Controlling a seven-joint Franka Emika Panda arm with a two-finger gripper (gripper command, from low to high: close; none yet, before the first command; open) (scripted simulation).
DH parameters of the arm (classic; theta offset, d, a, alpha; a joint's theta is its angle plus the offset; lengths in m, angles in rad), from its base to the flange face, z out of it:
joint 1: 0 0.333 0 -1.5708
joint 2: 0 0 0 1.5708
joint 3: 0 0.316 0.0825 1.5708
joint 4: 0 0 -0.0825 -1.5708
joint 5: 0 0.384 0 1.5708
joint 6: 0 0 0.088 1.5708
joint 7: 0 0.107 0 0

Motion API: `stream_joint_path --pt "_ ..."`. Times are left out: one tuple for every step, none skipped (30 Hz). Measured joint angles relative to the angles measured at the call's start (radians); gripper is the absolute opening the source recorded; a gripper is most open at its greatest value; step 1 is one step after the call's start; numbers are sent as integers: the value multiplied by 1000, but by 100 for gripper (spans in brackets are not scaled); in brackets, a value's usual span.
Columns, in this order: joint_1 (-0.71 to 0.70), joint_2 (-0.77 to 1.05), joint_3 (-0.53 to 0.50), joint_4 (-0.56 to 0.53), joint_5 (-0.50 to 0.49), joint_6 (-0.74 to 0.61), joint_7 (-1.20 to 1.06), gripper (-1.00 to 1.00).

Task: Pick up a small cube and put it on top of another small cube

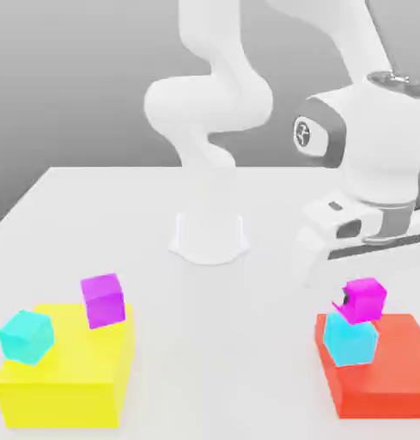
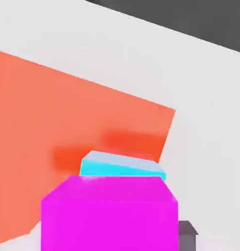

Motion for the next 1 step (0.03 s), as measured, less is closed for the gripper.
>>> stream_joint_path --pt "0 0 0 0 0 0 0 100"
